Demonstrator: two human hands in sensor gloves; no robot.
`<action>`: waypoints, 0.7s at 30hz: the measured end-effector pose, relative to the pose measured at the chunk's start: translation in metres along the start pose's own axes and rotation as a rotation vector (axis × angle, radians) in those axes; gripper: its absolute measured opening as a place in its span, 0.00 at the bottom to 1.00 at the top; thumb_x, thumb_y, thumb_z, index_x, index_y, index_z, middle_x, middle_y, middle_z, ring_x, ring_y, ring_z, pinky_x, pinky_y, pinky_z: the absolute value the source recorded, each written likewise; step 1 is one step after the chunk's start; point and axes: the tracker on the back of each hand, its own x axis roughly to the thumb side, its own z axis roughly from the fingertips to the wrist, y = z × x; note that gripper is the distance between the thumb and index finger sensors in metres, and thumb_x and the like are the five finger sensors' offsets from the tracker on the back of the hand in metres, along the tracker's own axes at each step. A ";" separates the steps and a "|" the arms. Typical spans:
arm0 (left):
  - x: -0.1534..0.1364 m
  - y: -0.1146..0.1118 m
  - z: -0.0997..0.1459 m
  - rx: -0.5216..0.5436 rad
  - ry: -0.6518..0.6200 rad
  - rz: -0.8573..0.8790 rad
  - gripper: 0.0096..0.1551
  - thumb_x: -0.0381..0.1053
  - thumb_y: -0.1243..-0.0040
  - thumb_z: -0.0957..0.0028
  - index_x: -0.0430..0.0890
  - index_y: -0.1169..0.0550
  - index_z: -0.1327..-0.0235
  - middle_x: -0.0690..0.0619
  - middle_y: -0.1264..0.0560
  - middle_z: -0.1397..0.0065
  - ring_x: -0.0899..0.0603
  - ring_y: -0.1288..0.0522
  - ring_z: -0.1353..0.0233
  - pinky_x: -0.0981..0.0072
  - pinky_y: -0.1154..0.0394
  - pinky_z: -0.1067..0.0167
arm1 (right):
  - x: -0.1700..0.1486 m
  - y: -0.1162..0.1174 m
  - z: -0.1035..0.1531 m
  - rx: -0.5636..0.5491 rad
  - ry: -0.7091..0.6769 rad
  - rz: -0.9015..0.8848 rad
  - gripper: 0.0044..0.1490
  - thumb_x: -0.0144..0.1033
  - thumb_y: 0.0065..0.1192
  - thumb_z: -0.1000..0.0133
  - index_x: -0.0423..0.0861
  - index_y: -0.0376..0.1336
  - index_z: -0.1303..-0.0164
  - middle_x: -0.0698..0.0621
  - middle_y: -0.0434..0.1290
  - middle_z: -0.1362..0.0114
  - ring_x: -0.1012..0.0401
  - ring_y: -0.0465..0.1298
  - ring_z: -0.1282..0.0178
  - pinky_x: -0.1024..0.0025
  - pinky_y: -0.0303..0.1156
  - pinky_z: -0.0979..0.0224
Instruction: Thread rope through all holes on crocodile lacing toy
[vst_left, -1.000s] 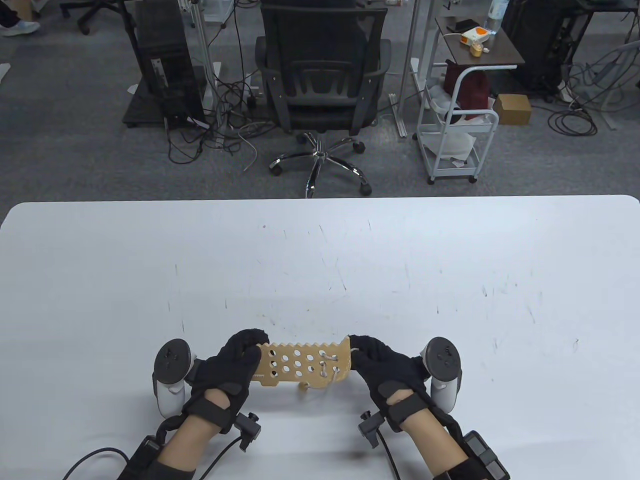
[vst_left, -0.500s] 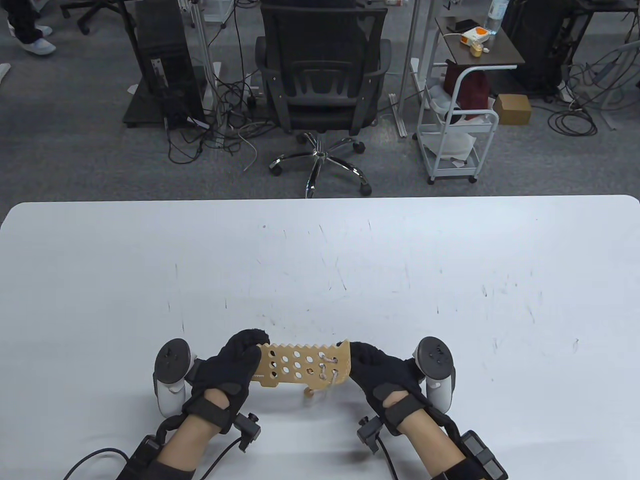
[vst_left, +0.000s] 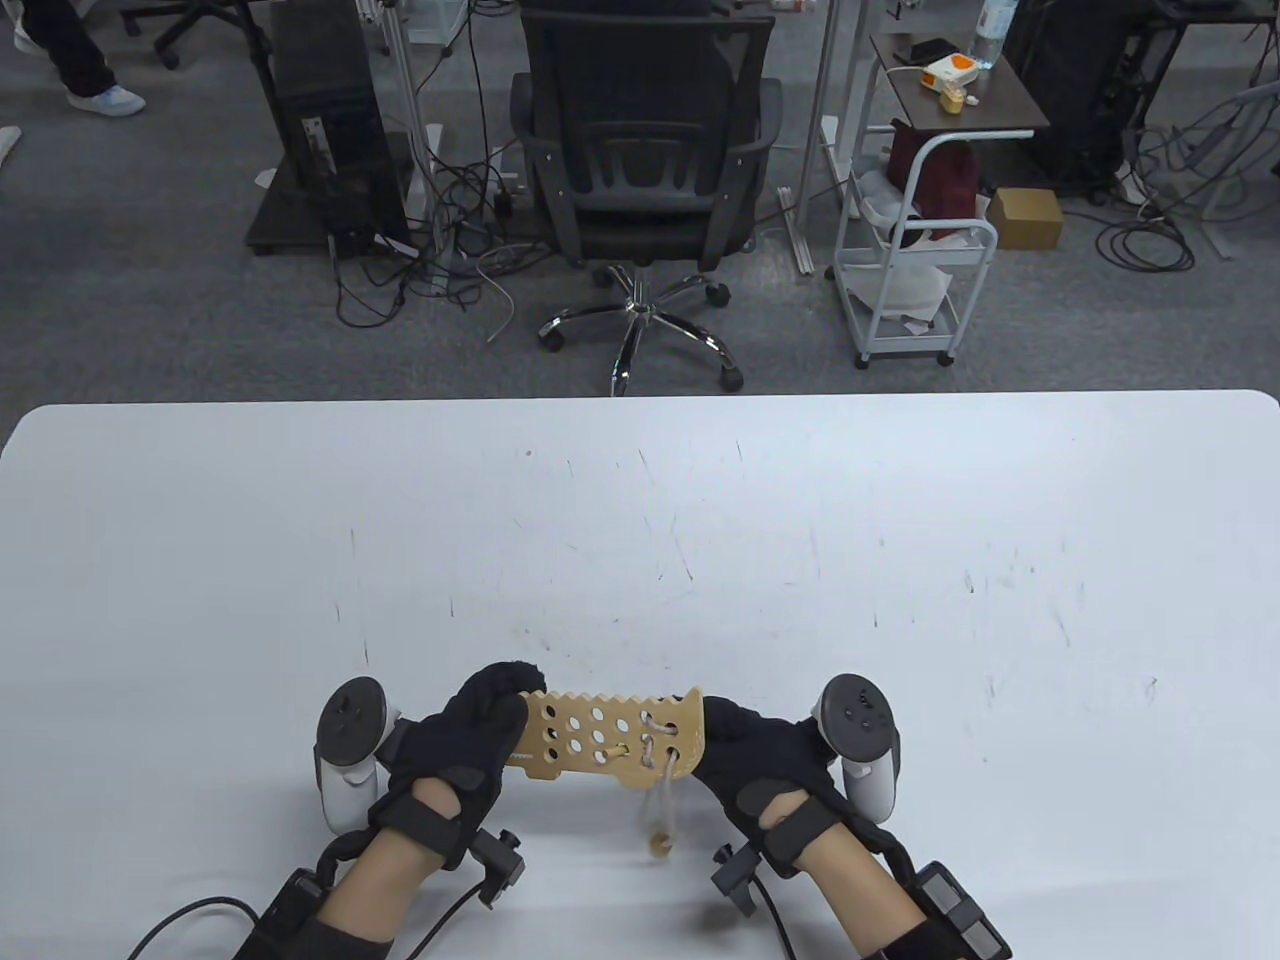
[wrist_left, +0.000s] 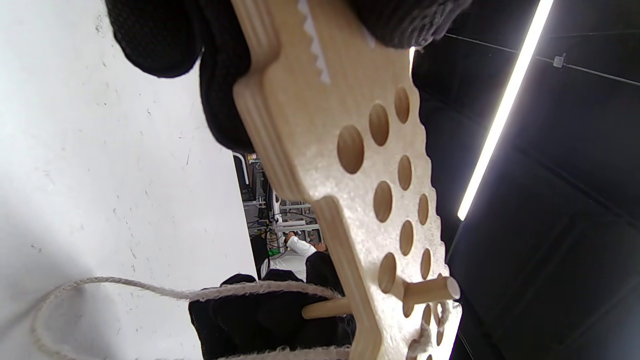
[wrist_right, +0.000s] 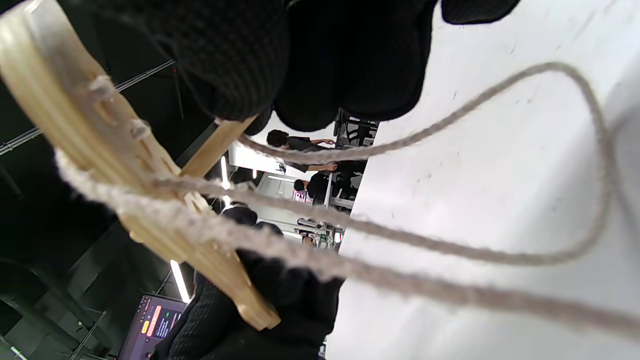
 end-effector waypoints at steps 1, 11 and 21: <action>0.000 0.000 0.000 0.002 0.002 -0.002 0.29 0.54 0.45 0.53 0.53 0.28 0.36 0.52 0.21 0.43 0.46 0.16 0.49 0.46 0.27 0.34 | 0.000 0.001 0.000 0.002 0.001 -0.007 0.25 0.30 0.70 0.50 0.48 0.72 0.41 0.45 0.76 0.39 0.44 0.74 0.38 0.35 0.55 0.29; -0.001 -0.001 0.000 0.013 0.019 -0.029 0.29 0.54 0.45 0.53 0.53 0.28 0.36 0.52 0.20 0.43 0.46 0.16 0.50 0.45 0.27 0.35 | 0.002 0.012 0.000 0.068 -0.009 -0.104 0.29 0.30 0.67 0.49 0.45 0.69 0.35 0.43 0.75 0.35 0.43 0.73 0.36 0.35 0.55 0.29; -0.002 -0.003 0.000 0.013 0.031 -0.030 0.29 0.54 0.46 0.54 0.53 0.28 0.36 0.52 0.20 0.43 0.46 0.15 0.50 0.46 0.27 0.35 | -0.001 0.019 0.000 0.130 0.007 -0.278 0.29 0.27 0.63 0.48 0.45 0.68 0.34 0.43 0.76 0.32 0.43 0.73 0.34 0.35 0.56 0.28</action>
